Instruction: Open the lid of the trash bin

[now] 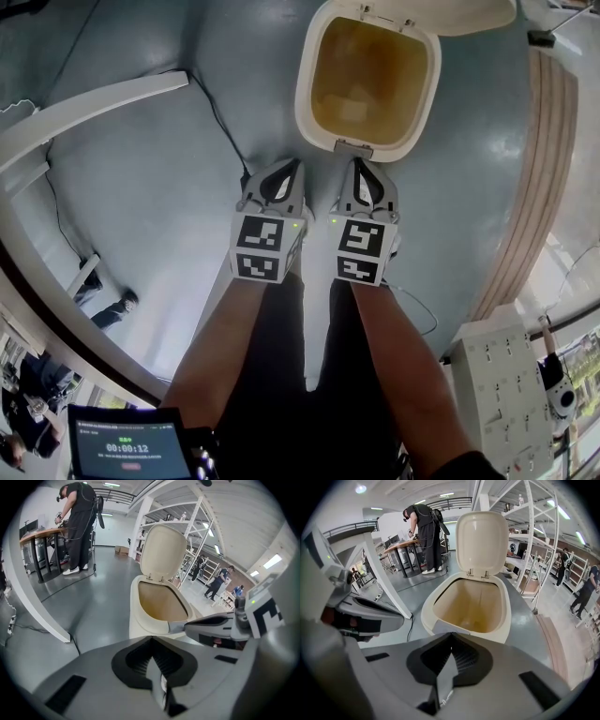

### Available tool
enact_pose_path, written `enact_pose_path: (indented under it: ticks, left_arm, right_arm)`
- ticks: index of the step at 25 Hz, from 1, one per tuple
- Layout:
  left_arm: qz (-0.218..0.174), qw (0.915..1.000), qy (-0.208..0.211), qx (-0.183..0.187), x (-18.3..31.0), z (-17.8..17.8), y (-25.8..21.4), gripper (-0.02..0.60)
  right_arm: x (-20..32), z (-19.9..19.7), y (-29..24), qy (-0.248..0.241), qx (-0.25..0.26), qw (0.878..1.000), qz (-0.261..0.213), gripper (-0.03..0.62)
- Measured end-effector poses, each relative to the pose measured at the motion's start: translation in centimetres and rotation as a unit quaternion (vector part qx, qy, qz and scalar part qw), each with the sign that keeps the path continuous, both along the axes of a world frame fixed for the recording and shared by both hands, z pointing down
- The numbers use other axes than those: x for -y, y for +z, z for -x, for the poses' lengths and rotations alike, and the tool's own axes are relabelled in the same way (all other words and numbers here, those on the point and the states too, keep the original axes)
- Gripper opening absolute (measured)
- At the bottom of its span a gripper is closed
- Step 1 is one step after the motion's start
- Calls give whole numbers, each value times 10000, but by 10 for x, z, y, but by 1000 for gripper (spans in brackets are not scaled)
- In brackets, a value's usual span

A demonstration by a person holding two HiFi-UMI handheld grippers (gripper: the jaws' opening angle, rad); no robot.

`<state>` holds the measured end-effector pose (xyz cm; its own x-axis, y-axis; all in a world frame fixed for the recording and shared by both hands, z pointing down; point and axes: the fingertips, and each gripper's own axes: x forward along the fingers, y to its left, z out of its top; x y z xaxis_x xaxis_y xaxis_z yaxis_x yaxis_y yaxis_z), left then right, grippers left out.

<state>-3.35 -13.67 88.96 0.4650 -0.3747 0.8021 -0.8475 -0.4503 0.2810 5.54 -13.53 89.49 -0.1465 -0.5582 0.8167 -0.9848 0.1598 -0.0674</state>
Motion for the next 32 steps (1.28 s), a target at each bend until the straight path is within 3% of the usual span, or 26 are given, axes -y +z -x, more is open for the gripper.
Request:
enact_pose_path:
  ticks: [13,20,27,32]
  left_arm:
    - [-74,9998,123,111,14,2,-2,0]
    - [-153,9996,193,153,23,3,-12,0]
    - [-324,9992,214,61,37,-5,-74,0]
    - [-729,9972,147,-116,67,-17,-154,0]
  right_arm:
    - [0,-6,8,164,232,9995,102,1]
    - [1,-15,-6,201,273,9994,-87,2]
    - [11,-12,-73,-37,275,9990,-356,0]
    - [40,-15,-147,-30,431,9964,-724,0]
